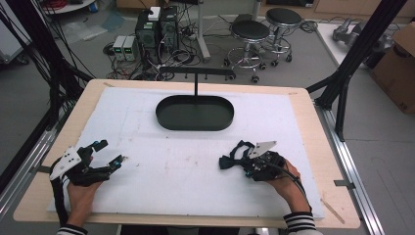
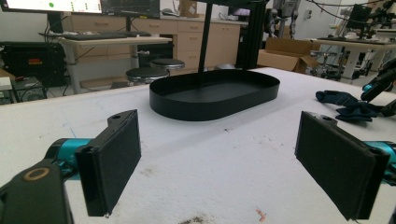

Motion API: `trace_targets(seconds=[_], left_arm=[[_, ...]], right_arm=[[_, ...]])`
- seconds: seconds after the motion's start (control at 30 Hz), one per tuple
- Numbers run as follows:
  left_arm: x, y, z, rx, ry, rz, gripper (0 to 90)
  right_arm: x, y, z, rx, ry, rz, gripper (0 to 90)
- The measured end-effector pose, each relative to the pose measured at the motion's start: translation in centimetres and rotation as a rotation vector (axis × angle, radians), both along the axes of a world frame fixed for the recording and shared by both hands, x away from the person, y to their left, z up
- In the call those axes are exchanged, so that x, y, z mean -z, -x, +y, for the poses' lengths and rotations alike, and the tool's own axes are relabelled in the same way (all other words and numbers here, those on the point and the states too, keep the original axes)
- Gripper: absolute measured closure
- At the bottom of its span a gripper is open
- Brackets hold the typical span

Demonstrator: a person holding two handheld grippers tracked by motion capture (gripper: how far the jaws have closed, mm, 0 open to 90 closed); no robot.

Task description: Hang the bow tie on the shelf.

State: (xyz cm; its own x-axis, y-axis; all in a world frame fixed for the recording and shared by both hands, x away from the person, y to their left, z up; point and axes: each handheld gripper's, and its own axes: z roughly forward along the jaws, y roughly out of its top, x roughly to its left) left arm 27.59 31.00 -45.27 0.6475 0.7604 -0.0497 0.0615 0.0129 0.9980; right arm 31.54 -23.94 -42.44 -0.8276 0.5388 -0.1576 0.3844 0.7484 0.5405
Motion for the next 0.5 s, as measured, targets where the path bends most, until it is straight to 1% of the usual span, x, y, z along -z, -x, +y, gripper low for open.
trace_targets(seconds=[0.03,0.07,0.1,0.13,0.2,0.37,0.43,0.47,0.5], left_arm=[[0.0,0.0,0.0,0.0,0.001,0.0,14.8],[0.0,0.0,0.0,0.0,0.001,0.001,14.8],[0.0,0.0,0.0,0.0,0.002,0.001,14.8],[0.0,0.0,0.0,0.0,0.002,0.0,14.8],[0.0,0.0,0.0,0.0,0.002,0.0,14.8],[0.0,0.0,0.0,0.001,0.002,0.0,14.8],[0.0,0.0,0.0,0.002,0.001,0.001,14.8],[0.0,0.0,0.0,0.002,0.002,0.0,14.8],[0.0,0.0,0.0,0.001,0.001,0.001,14.8]], right_arm=[[-0.1,-0.1,0.1,-0.014,0.018,0.002,51.0],[-0.1,-0.1,0.1,-0.014,0.018,0.002,51.0],[-0.4,-0.2,0.4,-0.03,0.056,0.008,50.8],[-0.4,-0.2,0.4,-0.03,0.056,0.008,50.8],[-0.5,-0.5,0.8,-0.047,0.084,0.023,50.9],[-0.6,-0.7,0.9,-0.049,0.092,0.043,52.6],[-0.7,-0.9,0.9,-0.057,0.094,0.066,56.0],[-0.7,-1.1,1.0,-0.057,0.094,0.088,58.3],[-0.8,-1.2,1.0,-0.059,0.093,0.094,59.3]])
